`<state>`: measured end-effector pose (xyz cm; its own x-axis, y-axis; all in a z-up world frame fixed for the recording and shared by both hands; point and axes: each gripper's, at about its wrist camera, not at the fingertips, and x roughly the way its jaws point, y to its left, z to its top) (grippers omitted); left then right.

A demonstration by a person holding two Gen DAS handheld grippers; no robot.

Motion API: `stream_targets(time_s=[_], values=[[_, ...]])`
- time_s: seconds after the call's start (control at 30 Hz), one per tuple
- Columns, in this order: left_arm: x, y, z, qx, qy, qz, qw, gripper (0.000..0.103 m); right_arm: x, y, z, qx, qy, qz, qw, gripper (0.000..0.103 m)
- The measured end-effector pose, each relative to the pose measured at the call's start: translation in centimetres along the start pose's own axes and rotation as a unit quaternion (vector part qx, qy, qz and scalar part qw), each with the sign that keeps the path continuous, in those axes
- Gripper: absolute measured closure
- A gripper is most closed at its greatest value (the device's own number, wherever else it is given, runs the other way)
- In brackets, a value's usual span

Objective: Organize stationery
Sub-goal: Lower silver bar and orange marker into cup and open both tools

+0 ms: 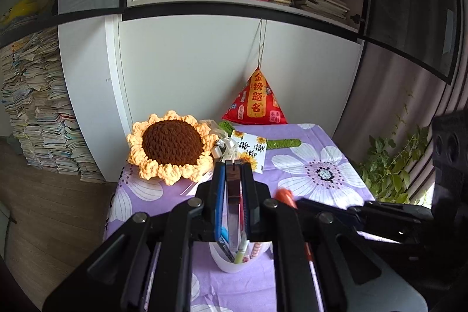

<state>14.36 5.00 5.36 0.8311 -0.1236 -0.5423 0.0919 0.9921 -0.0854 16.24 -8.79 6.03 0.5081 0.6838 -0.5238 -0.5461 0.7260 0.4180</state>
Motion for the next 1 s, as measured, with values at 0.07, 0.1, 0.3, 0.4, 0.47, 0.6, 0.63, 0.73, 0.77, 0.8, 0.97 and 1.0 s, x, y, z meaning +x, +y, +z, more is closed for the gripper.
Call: stream_targets(time_s=[0.07, 0.1, 0.3, 0.4, 0.47, 0.6, 0.63, 0.73, 0.77, 0.8, 0.97, 1.0], values=[[0.3, 0.5, -0.2, -0.003, 0.004, 0.004, 1.0, 0.094, 1.1, -0.4, 0.1, 0.017, -0.007, 0.005, 1.0, 0.088], [0.5, 0.9, -0.5, -0.007, 0.01, 0.001, 0.9999, 0.094, 1.7, -0.7, 0.0, 0.026, -0.005, 0.005, 1.0, 0.088], [1.4, 1.9, -1.6, -0.017, 0.031, -0.011, 0.9993, 0.094, 5.1, -2.7, -1.3, 0.063, 0.027, -0.01, 0.998, 0.088], [1.9, 2.0, -2.0, -0.02, 0.04, -0.016, 0.9989, 0.094, 5.3, -2.7, -1.5, 0.057, 0.027, -0.014, 0.998, 0.088], [2.1, 2.0, -2.3, -0.02, 0.044, -0.021, 0.9986, 0.094, 5.0, -2.4, -1.6, 0.047, 0.023, -0.024, 0.998, 0.088], [2.3, 1.9, -2.7, -0.016, 0.05, -0.025, 0.9983, 0.094, 4.6, -2.2, -1.6, 0.038, 0.012, -0.036, 0.999, 0.088], [2.4, 1.8, -2.8, -0.015, 0.053, -0.026, 0.9982, 0.093, 4.4, -2.1, -1.6, 0.037, 0.009, -0.037, 0.999, 0.088], [2.4, 1.9, -3.0, -0.016, 0.055, -0.03, 0.9979, 0.093, 4.1, -2.0, -1.6, 0.033, 0.006, -0.041, 0.999, 0.088], [2.4, 1.9, -3.0, -0.017, 0.055, -0.03, 0.9979, 0.093, 4.0, -2.0, -1.6, 0.032, 0.005, -0.042, 0.999, 0.088], [2.4, 1.9, -3.0, -0.018, 0.055, -0.031, 0.9978, 0.093, 4.0, -2.0, -1.5, 0.031, 0.006, -0.043, 0.999, 0.088], [1.7, 2.1, -2.9, -0.022, 0.048, -0.033, 0.9981, 0.093, 3.9, -1.9, -1.6, 0.028, 0.01, -0.046, 0.998, 0.088], [1.4, 2.2, -2.8, -0.022, 0.043, -0.03, 0.9984, 0.091, 3.9, -1.8, -1.6, 0.028, 0.01, -0.047, 0.998, 0.088]])
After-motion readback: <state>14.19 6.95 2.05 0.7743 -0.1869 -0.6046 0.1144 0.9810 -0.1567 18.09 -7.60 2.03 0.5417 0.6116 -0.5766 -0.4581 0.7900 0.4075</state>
